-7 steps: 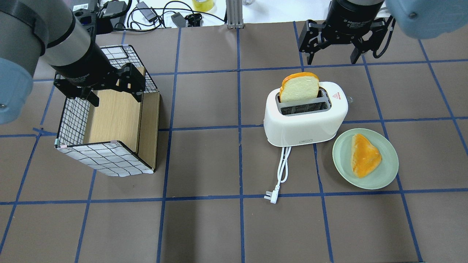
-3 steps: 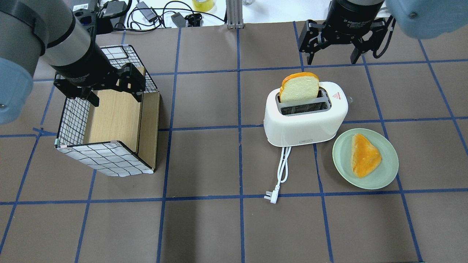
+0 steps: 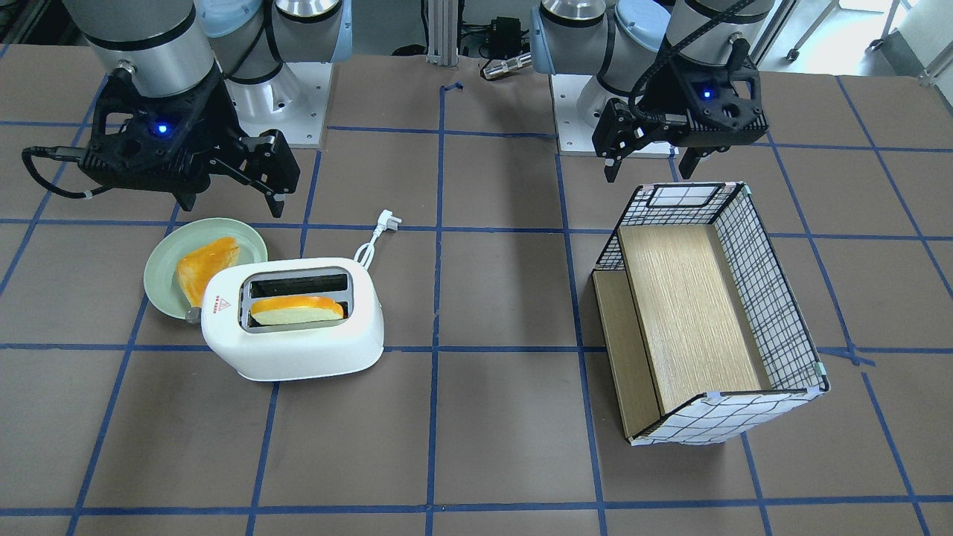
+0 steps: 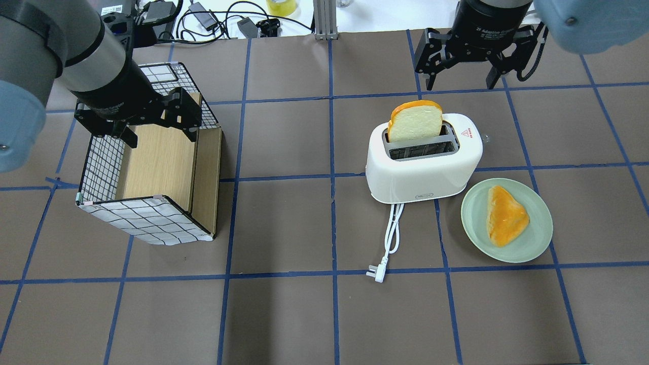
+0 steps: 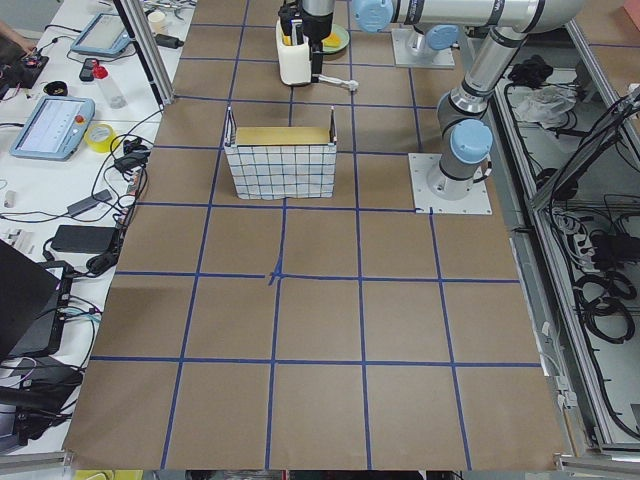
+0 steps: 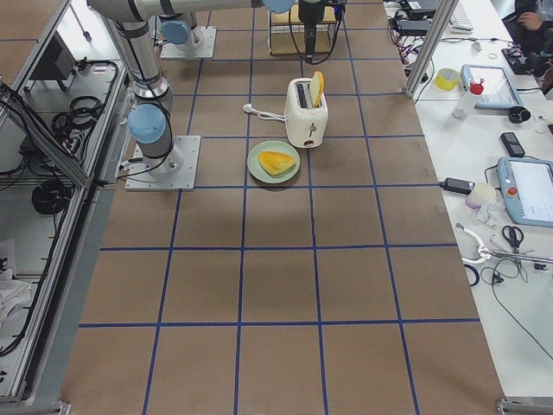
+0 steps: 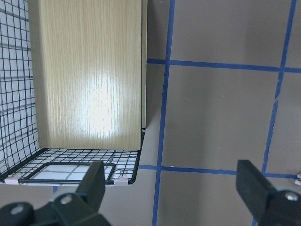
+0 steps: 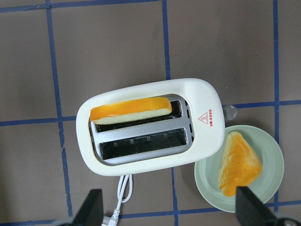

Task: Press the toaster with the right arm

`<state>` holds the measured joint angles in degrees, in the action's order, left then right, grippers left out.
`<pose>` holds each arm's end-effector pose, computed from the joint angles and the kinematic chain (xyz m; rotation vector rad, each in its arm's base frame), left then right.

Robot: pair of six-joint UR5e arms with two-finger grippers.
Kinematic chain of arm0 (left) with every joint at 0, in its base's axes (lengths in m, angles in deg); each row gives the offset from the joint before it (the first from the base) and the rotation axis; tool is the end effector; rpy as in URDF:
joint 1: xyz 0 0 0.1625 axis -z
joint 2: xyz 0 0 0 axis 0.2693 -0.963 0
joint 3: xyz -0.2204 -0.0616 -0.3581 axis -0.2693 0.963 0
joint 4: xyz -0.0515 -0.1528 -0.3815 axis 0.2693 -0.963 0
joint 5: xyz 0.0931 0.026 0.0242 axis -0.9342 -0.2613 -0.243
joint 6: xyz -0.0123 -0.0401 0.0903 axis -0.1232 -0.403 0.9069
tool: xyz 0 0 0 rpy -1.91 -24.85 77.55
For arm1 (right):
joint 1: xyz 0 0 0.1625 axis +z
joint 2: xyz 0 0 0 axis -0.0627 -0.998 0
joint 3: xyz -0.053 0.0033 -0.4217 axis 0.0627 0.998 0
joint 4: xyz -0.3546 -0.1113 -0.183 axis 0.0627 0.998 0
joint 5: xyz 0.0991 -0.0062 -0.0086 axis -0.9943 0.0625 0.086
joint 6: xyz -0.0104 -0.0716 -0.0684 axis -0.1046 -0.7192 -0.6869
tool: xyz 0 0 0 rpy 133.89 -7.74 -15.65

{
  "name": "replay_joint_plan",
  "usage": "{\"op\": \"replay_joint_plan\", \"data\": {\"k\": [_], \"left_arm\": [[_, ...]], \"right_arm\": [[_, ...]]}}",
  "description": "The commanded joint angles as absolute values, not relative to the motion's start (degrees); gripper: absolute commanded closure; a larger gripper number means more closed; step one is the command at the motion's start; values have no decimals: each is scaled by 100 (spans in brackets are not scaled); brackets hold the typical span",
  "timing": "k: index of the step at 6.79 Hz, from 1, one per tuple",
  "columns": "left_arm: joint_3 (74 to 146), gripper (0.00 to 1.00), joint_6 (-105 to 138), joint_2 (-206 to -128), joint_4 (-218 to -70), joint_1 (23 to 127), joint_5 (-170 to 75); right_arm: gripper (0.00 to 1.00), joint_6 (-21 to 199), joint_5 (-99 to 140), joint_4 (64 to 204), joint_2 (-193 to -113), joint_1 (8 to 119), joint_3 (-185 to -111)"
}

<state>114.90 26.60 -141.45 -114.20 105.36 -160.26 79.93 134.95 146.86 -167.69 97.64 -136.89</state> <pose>-0.1294 -0.4541 0.4937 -0.1305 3.1214 -0.0969 0.1683 -0.5232 0.5114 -0.0922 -3.1201 0.0742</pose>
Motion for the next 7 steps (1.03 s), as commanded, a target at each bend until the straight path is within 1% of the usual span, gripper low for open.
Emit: {"op": "replay_joint_plan", "data": {"k": [1, 2, 6, 7], "left_arm": [[11490, 0, 2660, -14145, -11420, 10536, -16027], [11490, 0, 2660, -14145, -11420, 10536, -16027], [11490, 0, 2660, -14145, -11420, 10536, -16018], [11490, 0, 2660, -14145, -11420, 10536, -16027]], "right_arm": [[95, 8009, 13500, 14691, -16763, 9764, -13674], [100, 8026, 13499, 14673, -16772, 9764, -13657], [100, 8044, 13482, 14691, -16737, 9764, -13639], [100, 8018, 13482, 14699, -16719, 9616, -13604]]}}
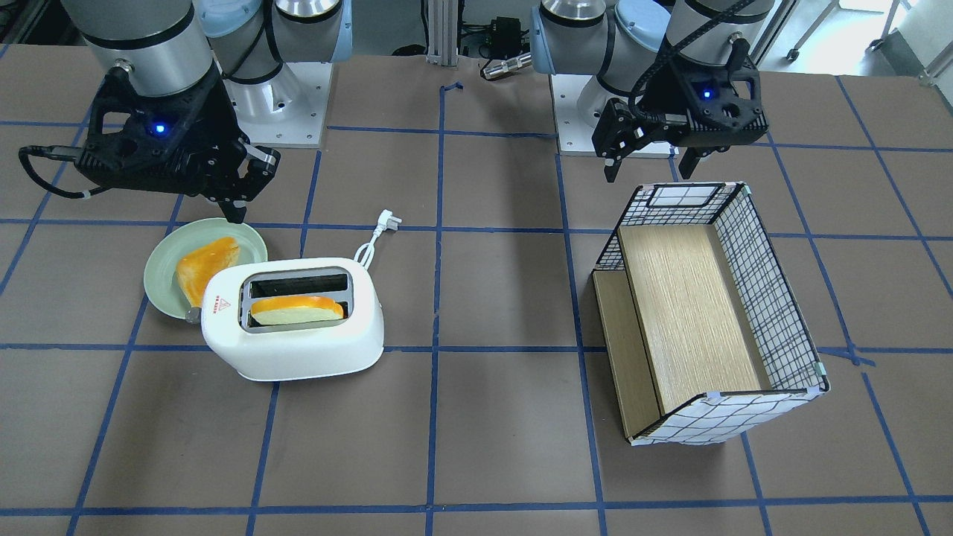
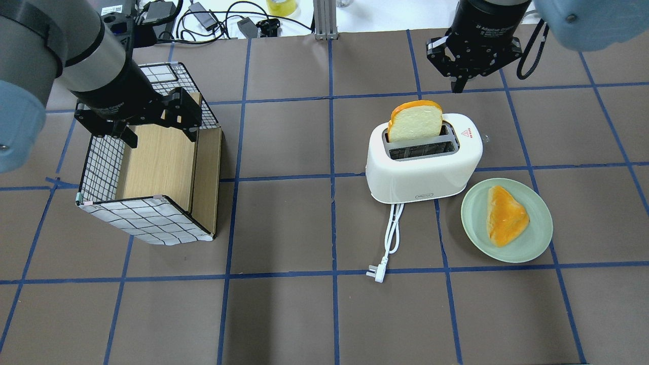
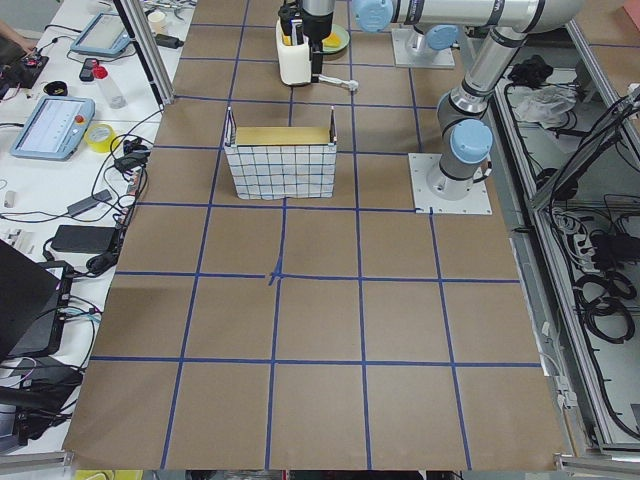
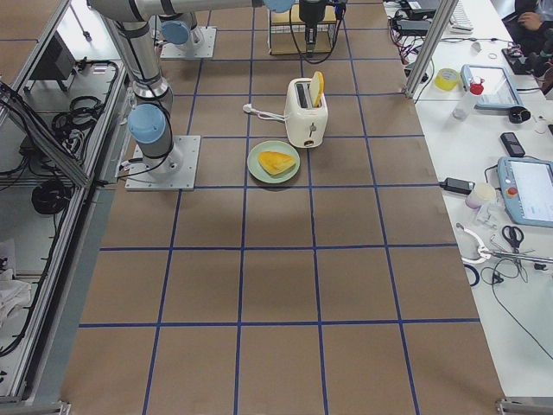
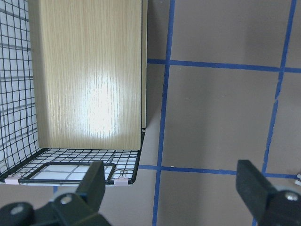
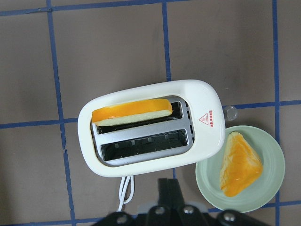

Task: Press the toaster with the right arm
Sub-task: 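Move the right gripper outward and down beside the toaster's lever side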

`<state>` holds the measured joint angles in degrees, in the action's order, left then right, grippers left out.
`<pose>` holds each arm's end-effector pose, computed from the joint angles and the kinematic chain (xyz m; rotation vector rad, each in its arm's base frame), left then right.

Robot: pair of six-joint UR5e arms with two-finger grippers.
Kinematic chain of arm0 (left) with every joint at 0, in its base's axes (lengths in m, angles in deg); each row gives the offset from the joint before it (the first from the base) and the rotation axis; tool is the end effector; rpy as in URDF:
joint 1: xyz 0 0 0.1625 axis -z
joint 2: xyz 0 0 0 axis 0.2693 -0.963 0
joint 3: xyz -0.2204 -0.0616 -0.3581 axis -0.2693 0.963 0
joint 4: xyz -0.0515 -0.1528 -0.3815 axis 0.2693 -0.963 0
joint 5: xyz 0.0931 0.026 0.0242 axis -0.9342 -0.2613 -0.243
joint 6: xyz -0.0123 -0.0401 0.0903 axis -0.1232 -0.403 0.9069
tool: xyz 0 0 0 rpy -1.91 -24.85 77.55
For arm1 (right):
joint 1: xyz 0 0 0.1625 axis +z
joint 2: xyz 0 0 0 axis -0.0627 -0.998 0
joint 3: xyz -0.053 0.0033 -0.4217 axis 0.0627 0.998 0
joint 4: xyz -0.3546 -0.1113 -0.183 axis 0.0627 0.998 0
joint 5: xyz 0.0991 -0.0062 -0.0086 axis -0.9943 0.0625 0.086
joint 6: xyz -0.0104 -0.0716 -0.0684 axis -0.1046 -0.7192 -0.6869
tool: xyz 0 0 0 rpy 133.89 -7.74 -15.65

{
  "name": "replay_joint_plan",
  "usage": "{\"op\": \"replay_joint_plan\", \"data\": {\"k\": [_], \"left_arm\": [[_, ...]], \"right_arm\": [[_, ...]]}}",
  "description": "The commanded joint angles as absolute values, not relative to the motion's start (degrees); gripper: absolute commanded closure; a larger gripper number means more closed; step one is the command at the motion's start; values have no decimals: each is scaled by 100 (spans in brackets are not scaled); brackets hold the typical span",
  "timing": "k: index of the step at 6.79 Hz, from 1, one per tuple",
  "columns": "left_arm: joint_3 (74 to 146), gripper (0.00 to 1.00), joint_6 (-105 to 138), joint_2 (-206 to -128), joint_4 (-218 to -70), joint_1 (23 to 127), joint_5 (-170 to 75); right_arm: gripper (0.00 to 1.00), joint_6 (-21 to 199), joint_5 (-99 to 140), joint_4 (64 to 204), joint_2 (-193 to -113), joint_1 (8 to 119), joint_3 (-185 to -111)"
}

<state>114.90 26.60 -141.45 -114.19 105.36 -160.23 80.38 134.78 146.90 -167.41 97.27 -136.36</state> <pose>-0.1295 -0.4541 0.4938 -0.1305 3.1219 -0.0972 0.1654 -0.5267 0.5134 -0.1146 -3.1227 0.0817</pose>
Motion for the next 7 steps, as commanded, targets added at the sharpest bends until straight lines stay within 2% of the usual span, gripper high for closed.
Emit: {"op": "replay_joint_plan", "data": {"k": [1, 4, 7], "left_arm": [[11490, 0, 2660, -14145, -11420, 10536, -16018], [11490, 0, 2660, -14145, -11420, 10527, -16027], [11490, 0, 2660, -14145, -11420, 10536, -16027]], "right_arm": [[100, 8000, 13499, 14708, -16719, 9406, -13587], [100, 7492, 13412, 14612, -16719, 8229, -13595], [100, 6912, 13298, 14681, -16562, 8024, -13779]]}}
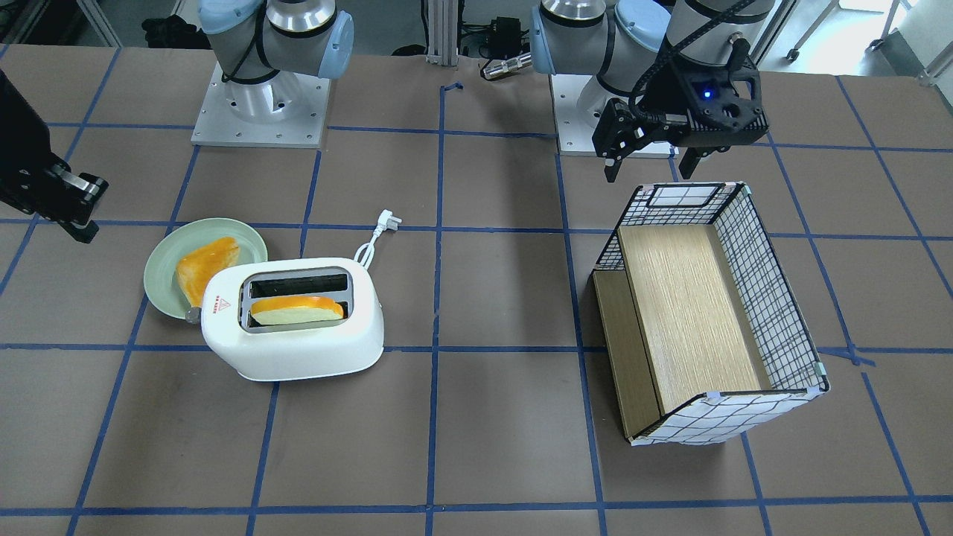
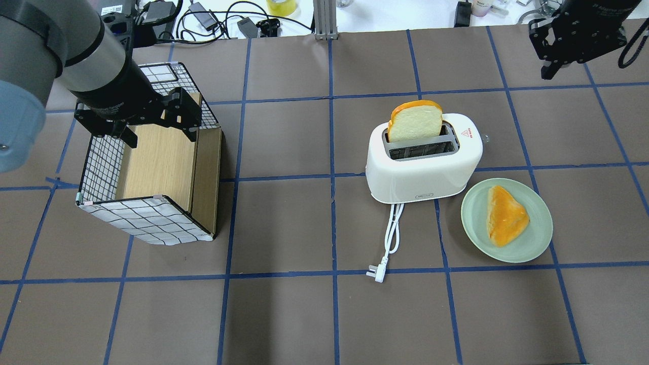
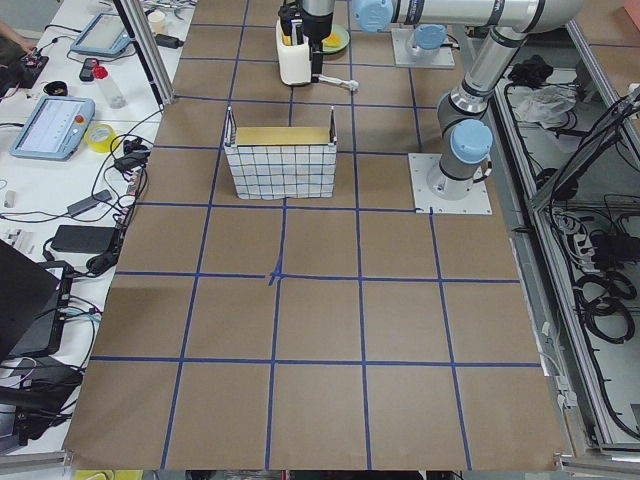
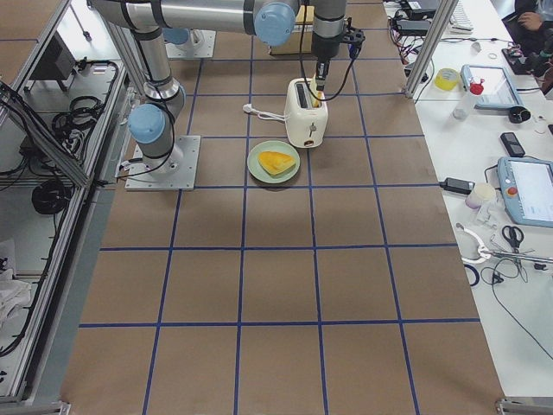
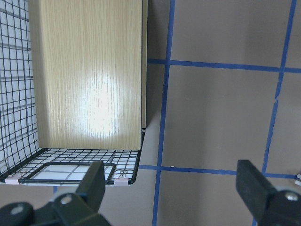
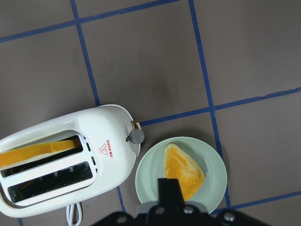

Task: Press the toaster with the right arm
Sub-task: 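Move the right gripper outward and down beside the toaster's lever side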

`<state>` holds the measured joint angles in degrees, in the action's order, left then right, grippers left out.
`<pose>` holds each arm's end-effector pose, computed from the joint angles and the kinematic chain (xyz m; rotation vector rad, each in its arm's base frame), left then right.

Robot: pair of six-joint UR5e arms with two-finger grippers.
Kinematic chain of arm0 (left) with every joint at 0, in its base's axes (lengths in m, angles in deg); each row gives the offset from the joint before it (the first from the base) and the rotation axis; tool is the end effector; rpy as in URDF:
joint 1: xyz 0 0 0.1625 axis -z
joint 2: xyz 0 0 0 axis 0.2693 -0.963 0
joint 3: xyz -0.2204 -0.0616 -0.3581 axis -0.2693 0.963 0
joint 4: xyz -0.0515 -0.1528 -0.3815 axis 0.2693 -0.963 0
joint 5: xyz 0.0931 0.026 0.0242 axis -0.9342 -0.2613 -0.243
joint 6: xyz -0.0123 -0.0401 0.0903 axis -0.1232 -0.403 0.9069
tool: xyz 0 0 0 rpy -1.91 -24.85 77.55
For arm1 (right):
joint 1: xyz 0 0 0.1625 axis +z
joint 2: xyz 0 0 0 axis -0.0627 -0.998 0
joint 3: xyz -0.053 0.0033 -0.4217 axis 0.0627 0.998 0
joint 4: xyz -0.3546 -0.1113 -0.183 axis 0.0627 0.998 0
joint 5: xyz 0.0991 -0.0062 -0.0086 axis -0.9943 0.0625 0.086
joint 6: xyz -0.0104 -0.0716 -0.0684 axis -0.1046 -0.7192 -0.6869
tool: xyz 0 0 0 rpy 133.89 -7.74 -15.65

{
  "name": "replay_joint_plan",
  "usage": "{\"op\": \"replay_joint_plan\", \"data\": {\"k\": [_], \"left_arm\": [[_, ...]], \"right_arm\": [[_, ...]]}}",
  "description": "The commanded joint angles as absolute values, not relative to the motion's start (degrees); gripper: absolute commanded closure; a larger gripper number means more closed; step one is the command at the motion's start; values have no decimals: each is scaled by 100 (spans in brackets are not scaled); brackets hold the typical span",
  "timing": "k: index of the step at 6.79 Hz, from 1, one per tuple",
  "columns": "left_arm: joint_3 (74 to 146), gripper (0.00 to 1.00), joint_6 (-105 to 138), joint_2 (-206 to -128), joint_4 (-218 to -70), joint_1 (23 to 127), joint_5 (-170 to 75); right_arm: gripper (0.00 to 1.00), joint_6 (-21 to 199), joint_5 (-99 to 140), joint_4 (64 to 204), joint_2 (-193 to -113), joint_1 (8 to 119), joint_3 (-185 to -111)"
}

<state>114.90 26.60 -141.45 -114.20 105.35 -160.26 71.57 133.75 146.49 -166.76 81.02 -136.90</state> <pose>-0.1293 -0.4541 0.4937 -0.1308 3.1214 -0.0969 0.0126 -0.5548 0.5019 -0.3173 -3.1197 0.0345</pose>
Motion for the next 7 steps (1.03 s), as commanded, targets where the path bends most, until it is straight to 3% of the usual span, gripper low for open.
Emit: {"op": "replay_joint_plan", "data": {"k": [1, 5, 7], "left_arm": [[11490, 0, 2660, -14145, -11420, 10536, -16027], [11490, 0, 2660, -14145, -11420, 10536, -16027], [11490, 0, 2660, -14145, -11420, 10536, -16027]], "right_arm": [[100, 6780, 12871, 14795, -16457, 8006, -13936], [100, 6218, 11650, 16831, -16289, 7593, -15490], [100, 6207, 11418, 16844, -16271, 7515, -15625]]}}
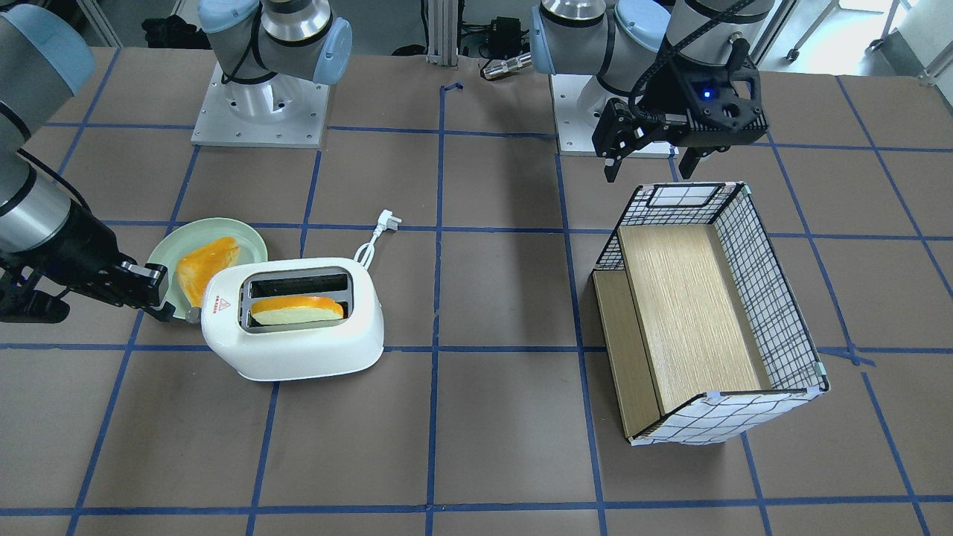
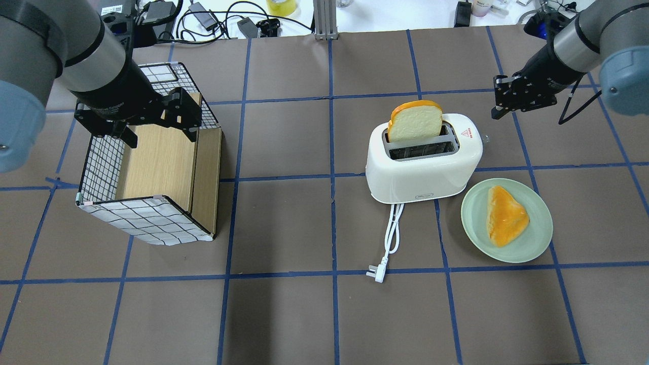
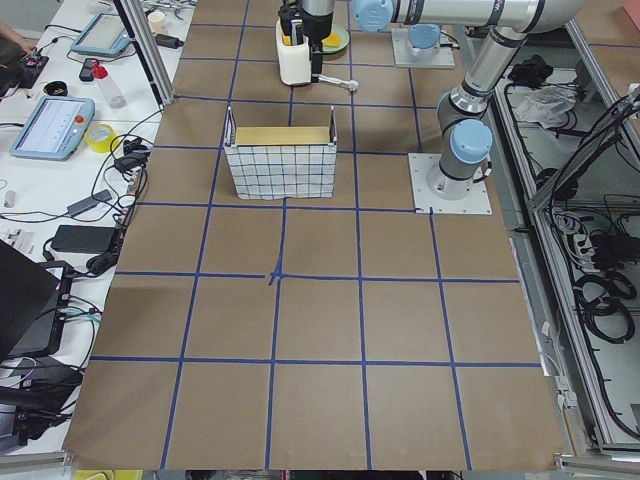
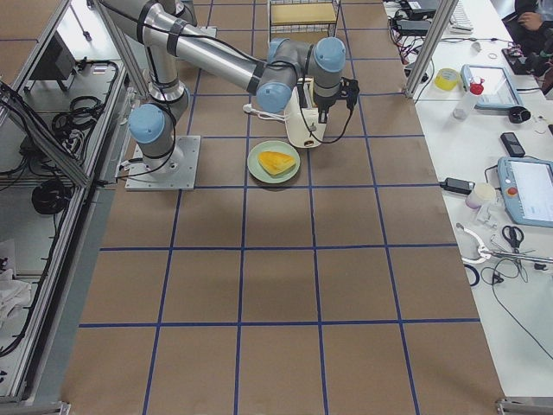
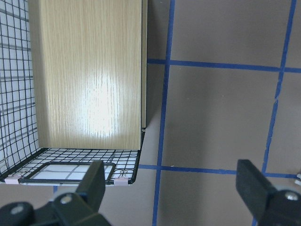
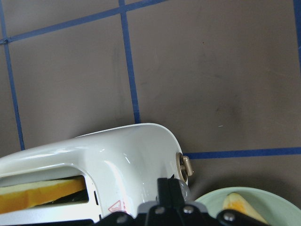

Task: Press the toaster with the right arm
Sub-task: 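Move the right gripper outward and down beside the toaster's lever side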

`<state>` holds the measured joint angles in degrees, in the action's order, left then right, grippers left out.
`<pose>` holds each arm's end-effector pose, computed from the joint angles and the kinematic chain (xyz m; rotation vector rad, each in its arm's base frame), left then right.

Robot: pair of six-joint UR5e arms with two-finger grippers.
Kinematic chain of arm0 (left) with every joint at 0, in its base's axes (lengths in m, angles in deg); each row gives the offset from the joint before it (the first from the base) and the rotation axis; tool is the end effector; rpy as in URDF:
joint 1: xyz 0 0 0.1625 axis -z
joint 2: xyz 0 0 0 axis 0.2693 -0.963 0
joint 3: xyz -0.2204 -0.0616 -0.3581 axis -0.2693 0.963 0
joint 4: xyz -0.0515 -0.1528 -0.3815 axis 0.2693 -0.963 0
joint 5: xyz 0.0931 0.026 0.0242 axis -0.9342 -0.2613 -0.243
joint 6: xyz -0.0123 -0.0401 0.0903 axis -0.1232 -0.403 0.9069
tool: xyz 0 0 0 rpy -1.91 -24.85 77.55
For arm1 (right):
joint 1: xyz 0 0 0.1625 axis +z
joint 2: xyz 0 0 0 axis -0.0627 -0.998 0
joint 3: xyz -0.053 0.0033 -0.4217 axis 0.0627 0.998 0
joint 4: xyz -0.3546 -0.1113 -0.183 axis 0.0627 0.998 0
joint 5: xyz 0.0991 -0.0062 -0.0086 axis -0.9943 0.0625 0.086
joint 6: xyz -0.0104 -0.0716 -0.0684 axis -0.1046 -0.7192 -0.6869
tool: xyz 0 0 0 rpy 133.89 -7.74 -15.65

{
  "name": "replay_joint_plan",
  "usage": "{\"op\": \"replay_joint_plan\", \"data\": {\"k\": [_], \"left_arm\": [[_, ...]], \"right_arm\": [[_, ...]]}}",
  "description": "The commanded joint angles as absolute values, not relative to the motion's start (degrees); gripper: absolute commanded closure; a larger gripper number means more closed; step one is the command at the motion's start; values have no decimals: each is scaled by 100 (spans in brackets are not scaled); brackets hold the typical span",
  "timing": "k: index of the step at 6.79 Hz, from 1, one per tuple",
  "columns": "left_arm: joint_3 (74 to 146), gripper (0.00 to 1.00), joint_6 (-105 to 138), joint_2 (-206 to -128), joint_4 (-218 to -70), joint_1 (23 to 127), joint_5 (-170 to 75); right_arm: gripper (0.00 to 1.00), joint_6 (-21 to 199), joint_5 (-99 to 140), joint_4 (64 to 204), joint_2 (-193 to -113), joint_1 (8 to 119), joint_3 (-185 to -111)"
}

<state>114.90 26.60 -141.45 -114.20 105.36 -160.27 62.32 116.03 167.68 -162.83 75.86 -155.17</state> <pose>-0.1294 -0.4541 0.4937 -0.1305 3.1212 -0.0969 -0.0095 -0.5661 0.3515 0.1855 2.8373 -0.1128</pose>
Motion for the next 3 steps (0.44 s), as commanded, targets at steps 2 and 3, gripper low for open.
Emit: {"op": "replay_joint_plan", "data": {"k": [2, 3], "left_arm": [[11490, 0, 2660, -14145, -11420, 10536, -16027], [11490, 0, 2660, -14145, -11420, 10536, -16018]], "right_arm": [[100, 6137, 11049, 16809, -16236, 7321, -15730], [100, 6058, 10978, 16783, -16157, 7242, -15757]]}}
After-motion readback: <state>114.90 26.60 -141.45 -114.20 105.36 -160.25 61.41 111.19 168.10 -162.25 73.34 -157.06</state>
